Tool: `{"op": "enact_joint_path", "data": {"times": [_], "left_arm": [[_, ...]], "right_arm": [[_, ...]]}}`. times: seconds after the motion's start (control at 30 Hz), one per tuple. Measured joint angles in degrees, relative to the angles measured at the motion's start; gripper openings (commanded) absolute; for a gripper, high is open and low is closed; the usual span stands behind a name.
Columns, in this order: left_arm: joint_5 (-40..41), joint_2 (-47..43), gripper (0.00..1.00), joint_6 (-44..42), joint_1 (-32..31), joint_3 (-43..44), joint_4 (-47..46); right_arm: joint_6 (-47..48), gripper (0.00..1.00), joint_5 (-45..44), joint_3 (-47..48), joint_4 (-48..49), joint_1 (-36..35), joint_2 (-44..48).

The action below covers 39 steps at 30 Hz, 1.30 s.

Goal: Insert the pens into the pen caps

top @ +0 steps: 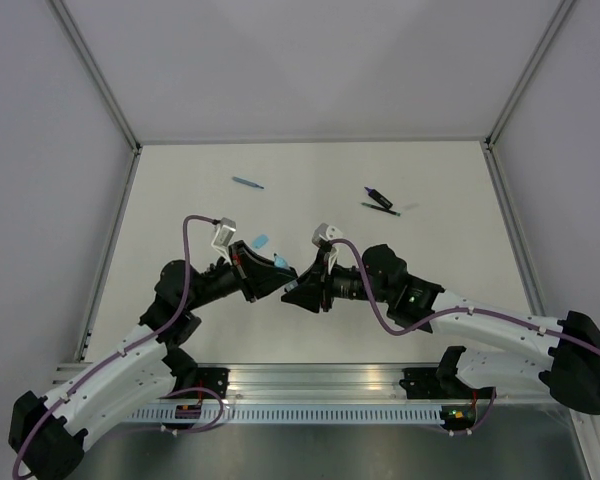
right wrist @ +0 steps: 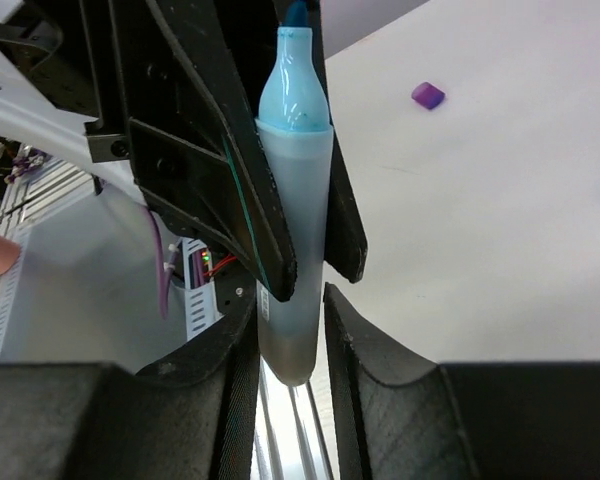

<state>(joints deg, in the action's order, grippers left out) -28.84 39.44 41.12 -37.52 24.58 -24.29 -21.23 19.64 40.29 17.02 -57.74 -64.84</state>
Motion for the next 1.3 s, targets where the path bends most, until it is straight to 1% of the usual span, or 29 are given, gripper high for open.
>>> {"op": "enact_joint_path", "data": {"times": [0.13,0.3,0.4,0.5,0.53,0.57,0.6,0.67,0.7,0.77,0.8,0.83,0.9,0.93,0.97,1.07,1.2,1.3], "left_arm": [[-4.0,0.4,0.02,0.0,0.0,-0.7,-2.3],[-7.4,1.3,0.02,0.0,0.0,-0.7,-3.4],[-8.7,2.3,0.02,-0.1,0.0,-0.6,-4.0],[-9.4,2.6,0.02,-0.4,0.0,-0.6,-4.4],[-9.7,2.5,0.02,-0.8,0.0,-0.6,-4.6],[-10.2,2.3,0.02,-1.3,0.0,-0.6,-4.9],[-10.3,2.1,0.02,-1.6,0.0,-0.6,-5.0],[-10.5,1.8,0.05,-1.8,-0.1,-0.6,-4.9],[-10.5,1.6,0.16,-1.8,-0.1,-0.6,-4.8],[-10.5,1.2,0.36,-1.9,-0.2,-0.6,-4.7],[-10.4,1.0,0.64,-2.2,-0.2,-0.6,-4.5],[-10.1,0.9,0.77,-2.9,-0.2,-0.6,-4.0],[-8.7,0.9,0.87,-3.3,-0.1,0.0,-1.9],[-7.1,0.9,0.91,-3.5,-0.1,0.9,0.5],[-6.9,0.9,0.91,-3.7,-0.1,1.1,1.2],[-2.3,1.0,0.93,-4.7,-0.1,4.2,7.2],[4.8,1.0,0.94,-5.2,-0.1,7.9,13.7],[10.6,2.2,0.94,-5.5,-0.1,10.6,19.1]], "right_arm": [[-0.4,0.36,4.1,-0.8,1.5,0.1,0.4],[-0.7,0.37,7.1,-0.9,1.9,0.1,0.6],[-0.7,0.33,7.8,-0.9,1.2,0.2,0.7],[-1.3,0.22,8.2,-0.9,0.9,0.4,0.7],[-1.7,0.12,8.4,-0.9,0.9,0.5,0.7],[-2.0,0.04,8.7,-0.9,0.9,0.5,0.8],[-2.3,0.0,9.1,-0.9,1.0,0.5,0.8],[-3.0,0.0,9.7,-0.9,1.2,0.5,0.8],[-3.1,0.0,10.0,-0.9,1.4,0.5,0.8],[-3.1,0.0,10.4,-0.9,1.7,0.5,0.8],[-3.0,0.0,10.5,-0.9,1.8,0.5,0.8],[-3.0,0.0,10.6,-0.9,1.7,0.5,0.9],[-3.0,0.0,10.4,-0.9,1.3,0.5,1.3],[-2.7,0.0,10.1,-0.9,0.9,0.5,1.6],[-2.6,0.0,9.8,-0.9,0.4,0.5,2.1],[-1.4,0.0,6.3,-0.8,-2.0,0.5,4.2],[0.1,0.0,-2.8,0.1,-7.5,0.9,6.3],[-0.3,0.0,-10.7,0.9,-11.1,3.5,6.4]]}}
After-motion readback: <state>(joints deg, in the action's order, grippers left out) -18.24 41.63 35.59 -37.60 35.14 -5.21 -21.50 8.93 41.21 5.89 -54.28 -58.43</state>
